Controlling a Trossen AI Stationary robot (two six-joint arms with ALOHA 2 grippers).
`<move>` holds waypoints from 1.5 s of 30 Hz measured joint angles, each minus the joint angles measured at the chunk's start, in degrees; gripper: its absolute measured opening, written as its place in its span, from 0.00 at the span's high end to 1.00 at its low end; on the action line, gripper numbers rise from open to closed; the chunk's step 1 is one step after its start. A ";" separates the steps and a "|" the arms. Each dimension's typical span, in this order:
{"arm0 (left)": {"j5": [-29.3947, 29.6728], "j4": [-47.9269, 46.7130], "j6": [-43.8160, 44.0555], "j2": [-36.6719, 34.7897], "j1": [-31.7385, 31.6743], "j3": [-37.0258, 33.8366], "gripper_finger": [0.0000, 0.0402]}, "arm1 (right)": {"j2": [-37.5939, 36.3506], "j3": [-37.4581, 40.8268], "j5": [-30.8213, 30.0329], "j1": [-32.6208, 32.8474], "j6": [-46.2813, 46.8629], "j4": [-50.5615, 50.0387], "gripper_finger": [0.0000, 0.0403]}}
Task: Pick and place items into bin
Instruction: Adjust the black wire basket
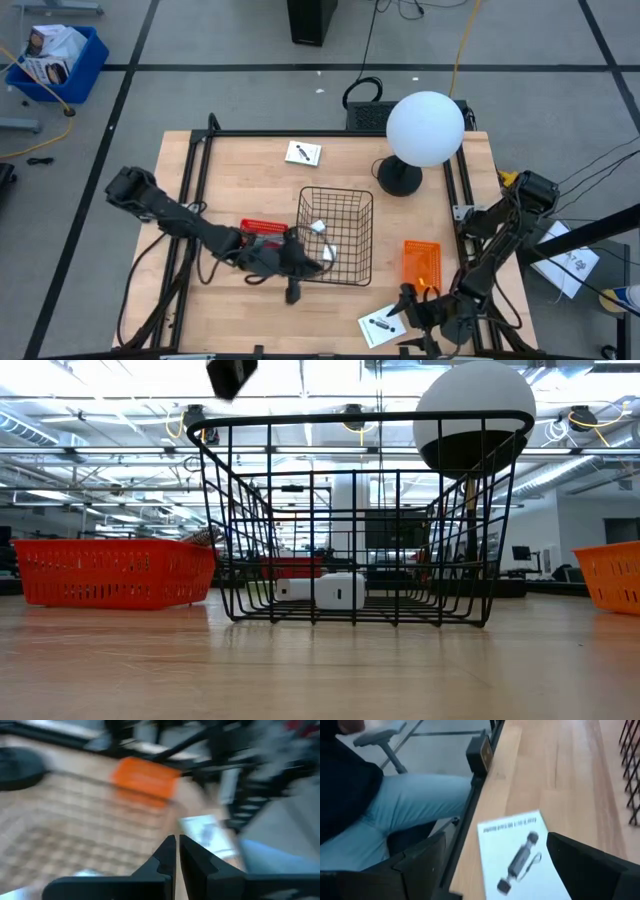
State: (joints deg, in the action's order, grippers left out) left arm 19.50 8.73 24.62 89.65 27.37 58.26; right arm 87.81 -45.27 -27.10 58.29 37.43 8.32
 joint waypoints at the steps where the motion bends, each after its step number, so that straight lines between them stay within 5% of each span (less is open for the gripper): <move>1: -1.38 1.97 -0.08 0.11 0.86 0.00 0.94 | 0.00 0.57 0.05 0.07 0.95 0.02 0.16; 6: -5.61 9.41 -3.15 2.96 5.25 0.12 0.94 | 0.00 4.05 0.05 -0.04 6.56 -0.01 0.16; 14: -9.89 7.68 -0.36 10.77 6.76 0.53 0.94 | 0.02 6.04 0.02 1.77 13.79 0.45 0.16; 21: -19.64 5.61 2.77 21.52 5.04 8.75 0.94 | 0.02 6.06 -1.14 3.70 20.86 1.74 0.16; 31: -1.33 -31.14 1.08 24.01 6.40 24.52 0.94 | 0.00 6.07 -3.63 4.07 18.92 2.19 0.16; 45: 4.20 -29.21 2.84 23.98 1.84 25.22 0.94 | 0.00 6.07 -7.59 4.18 14.79 2.14 0.16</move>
State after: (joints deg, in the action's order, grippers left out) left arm 23.70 -20.49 27.47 113.62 29.21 83.48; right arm 87.81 -39.20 -34.69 62.48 52.23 10.45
